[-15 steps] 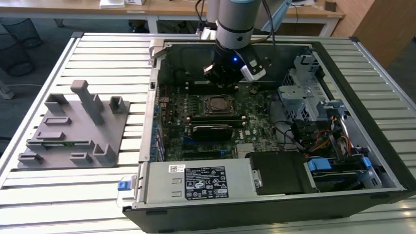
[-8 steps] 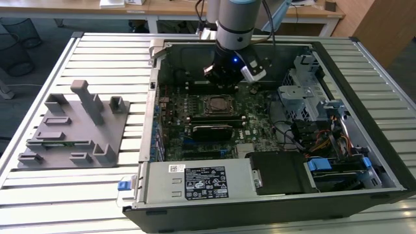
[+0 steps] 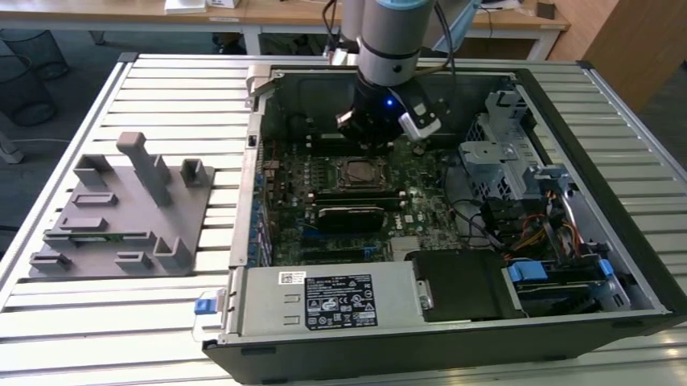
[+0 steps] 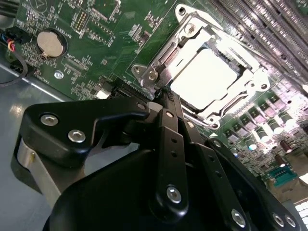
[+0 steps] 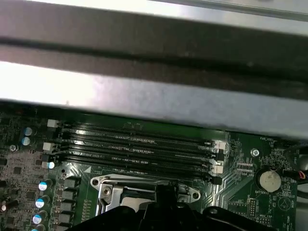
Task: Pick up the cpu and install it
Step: 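Install the second cpu locking lever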
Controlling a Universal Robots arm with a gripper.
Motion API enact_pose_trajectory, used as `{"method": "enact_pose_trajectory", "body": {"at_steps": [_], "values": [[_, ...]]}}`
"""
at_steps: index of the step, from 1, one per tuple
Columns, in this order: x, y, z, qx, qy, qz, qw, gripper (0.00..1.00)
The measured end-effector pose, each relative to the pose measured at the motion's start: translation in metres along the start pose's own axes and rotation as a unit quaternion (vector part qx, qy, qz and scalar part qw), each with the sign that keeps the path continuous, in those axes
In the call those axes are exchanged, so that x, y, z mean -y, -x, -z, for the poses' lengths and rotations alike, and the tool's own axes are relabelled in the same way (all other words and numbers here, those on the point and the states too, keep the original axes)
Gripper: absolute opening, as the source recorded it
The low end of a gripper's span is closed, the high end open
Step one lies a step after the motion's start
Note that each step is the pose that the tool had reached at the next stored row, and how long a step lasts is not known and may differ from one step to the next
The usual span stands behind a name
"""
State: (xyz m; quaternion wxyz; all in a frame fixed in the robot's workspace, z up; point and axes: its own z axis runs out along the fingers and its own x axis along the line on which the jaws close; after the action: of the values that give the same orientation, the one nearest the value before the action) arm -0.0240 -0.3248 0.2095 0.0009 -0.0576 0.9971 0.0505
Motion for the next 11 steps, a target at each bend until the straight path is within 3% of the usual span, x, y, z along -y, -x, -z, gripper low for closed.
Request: {"method": "enact_pose_trajectory", "body": {"at_steps": [11], "values": [[0.01,-0.0012,0.0046,-0.0006,0.0001,0.0,1.0,0.11]]}}
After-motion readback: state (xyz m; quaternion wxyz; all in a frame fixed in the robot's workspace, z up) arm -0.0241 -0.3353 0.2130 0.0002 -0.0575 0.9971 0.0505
